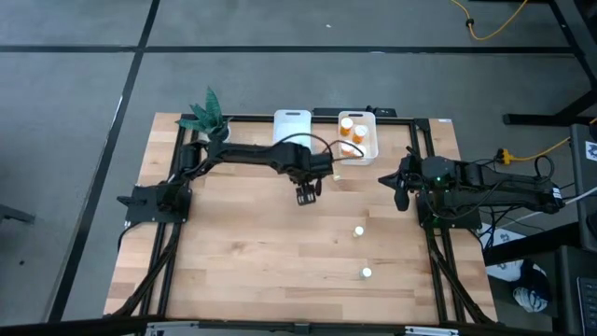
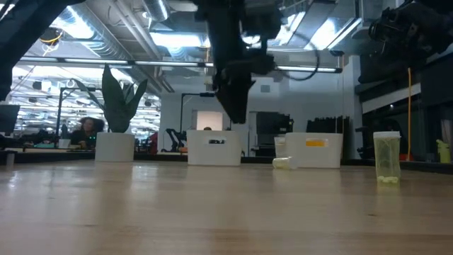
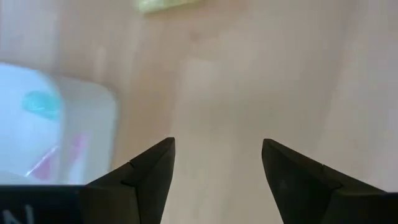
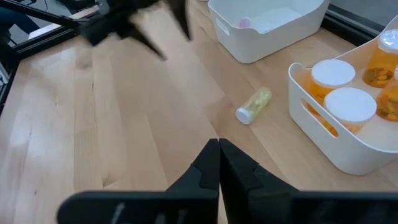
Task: Pick and place medicine bottles into bin by pill shape (circle, oval)
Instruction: Put the small yellow tablet bottle into the left white bin
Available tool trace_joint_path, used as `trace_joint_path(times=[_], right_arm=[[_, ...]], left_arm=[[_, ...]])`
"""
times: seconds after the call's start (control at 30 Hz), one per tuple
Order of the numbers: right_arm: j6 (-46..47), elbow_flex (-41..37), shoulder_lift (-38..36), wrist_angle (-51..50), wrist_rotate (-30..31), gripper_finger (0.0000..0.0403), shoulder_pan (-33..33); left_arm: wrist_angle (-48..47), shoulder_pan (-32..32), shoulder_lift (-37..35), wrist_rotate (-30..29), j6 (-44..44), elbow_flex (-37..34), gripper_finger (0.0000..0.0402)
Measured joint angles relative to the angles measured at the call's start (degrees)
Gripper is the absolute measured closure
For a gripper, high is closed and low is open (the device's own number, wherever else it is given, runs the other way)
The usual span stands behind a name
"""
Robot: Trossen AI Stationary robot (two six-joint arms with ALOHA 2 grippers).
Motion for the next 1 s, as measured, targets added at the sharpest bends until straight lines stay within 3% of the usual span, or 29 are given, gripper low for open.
trace_joint_path(times=[0.23,0.5,0.57,0.67,0.73,0.8,1.0], right_arm=[[-2.5,0.0,0.8,2.0,-1.8,0.0382,0.0],[-2.7,0.0,6.8,11.3,2.4,0.025,0.0],[-0.2,0.0,8.1,12.5,0.4,0.0226,0.0],[2.0,0.0,9.2,9.4,-7.9,0.0205,0.1],[4.5,0.0,9.5,5.8,-14.3,0.0201,1.1],[7.5,0.0,9.9,2.2,-16.8,0.02,3.0],[12.4,-3.6,11.3,4.0,-15.2,0.0199,10.9]], left_arm=[[-7.5,-5.1,-0.9,-1.4,2.9,0.5,0.0168],[-14.0,-7.7,-4.7,-6.9,-1.3,0.4,0.0168],[-15.0,-7.9,-5.9,-8.0,-1.4,0.4,0.0168],[-16.4,-8.3,-8.5,-9.7,-1.6,-0.6,0.0168],[-16.4,-8.4,-11.2,-9.7,-2.0,-2.9,0.0168],[-16.0,-8.4,-14.0,-9.7,-3.7,-5.9,0.0168],[-10.0,-8.4,-25.1,-14.2,-12.4,-19.1,0.0168]])
